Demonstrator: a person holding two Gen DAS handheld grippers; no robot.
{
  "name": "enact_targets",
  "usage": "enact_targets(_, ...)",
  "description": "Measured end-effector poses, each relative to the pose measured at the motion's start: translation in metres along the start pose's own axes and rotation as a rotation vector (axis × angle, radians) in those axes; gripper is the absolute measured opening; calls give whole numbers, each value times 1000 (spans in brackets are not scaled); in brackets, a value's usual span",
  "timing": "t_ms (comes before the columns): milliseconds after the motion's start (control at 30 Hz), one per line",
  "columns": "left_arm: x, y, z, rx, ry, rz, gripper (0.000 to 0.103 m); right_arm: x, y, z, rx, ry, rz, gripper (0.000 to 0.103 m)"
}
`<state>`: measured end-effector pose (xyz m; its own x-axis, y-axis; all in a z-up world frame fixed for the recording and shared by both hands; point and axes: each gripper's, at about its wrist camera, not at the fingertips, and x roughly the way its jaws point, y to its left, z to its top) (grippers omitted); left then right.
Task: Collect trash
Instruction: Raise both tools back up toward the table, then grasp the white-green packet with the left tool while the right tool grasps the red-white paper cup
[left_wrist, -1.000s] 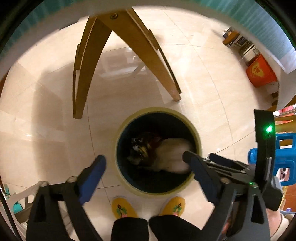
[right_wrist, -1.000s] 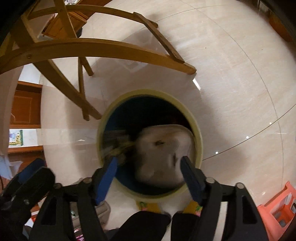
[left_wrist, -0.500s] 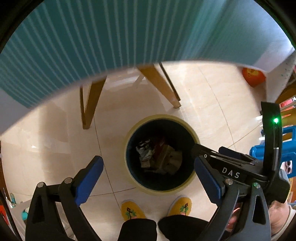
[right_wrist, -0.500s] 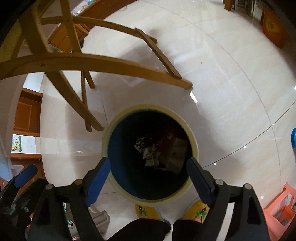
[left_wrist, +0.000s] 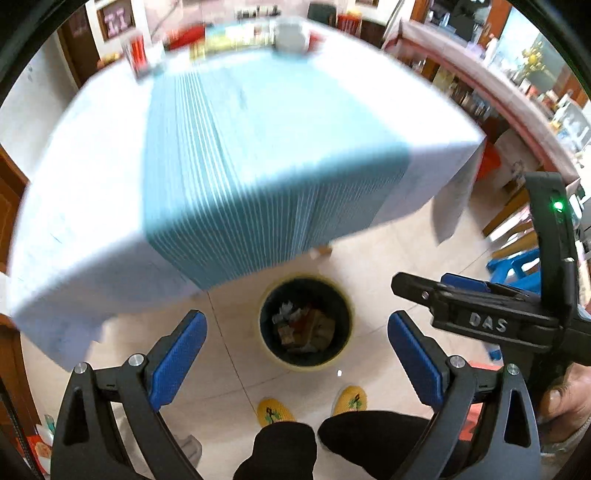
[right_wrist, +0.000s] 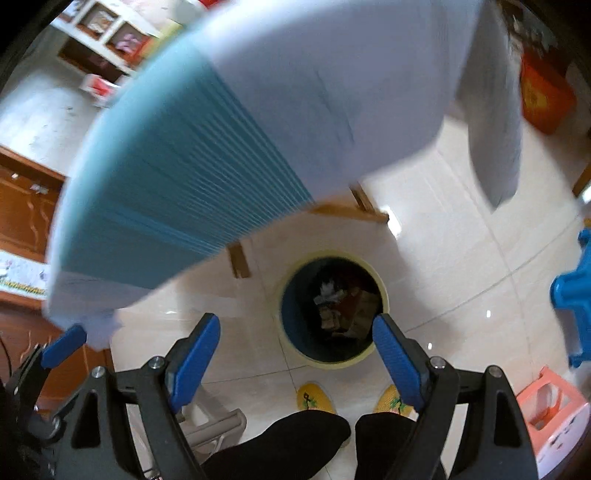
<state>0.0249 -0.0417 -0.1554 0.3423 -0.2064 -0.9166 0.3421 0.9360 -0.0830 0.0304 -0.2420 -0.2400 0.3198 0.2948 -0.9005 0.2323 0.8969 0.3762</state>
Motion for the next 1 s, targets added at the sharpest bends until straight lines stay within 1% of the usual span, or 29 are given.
enact_targets(33, -16, 0, 6, -1, -24, 0, 98, -25, 10, 5, -25, -24, 10, 85)
enact_targets(67, -38, -1, 15, -2, -64, -2, 98, -41, 16, 8, -42, -42, 14, 85)
enact_targets(167, -86, -5, 34, -1, -160, 3, 98, -103, 37, 21, -107, -121, 22, 85)
enact_targets(200, -105, -7, 42, 3, -203, 10, 98, -118, 41, 24, -120, -140, 25, 85)
enact_targets(233, -119, -8, 48, 5, -230, 14, 98, -136, 46, 28, -135, -166, 32, 85)
enact_targets(433, -190, -22, 76, 22, -382, 38, 98, -215, 72, 44, -218, -277, 78, 85)
enact_targets(533, -207, -29, 86, 22, -427, 54, 98, -232, 80, 48, -252, -309, 80, 85)
enact_targets(667, -214, -35, 90, 7, -453, 75, 98, -241, 90, 57, -305, -316, 87, 85)
enact_targets(867, -209, -34, 98, -34, -440, 94, 98, -238, 101, 73, -374, -295, 83, 85)
enact_targets(1000, -199, -31, 111, -8, -425, 113, 98, -231, 106, 89, -388, -277, 92, 85)
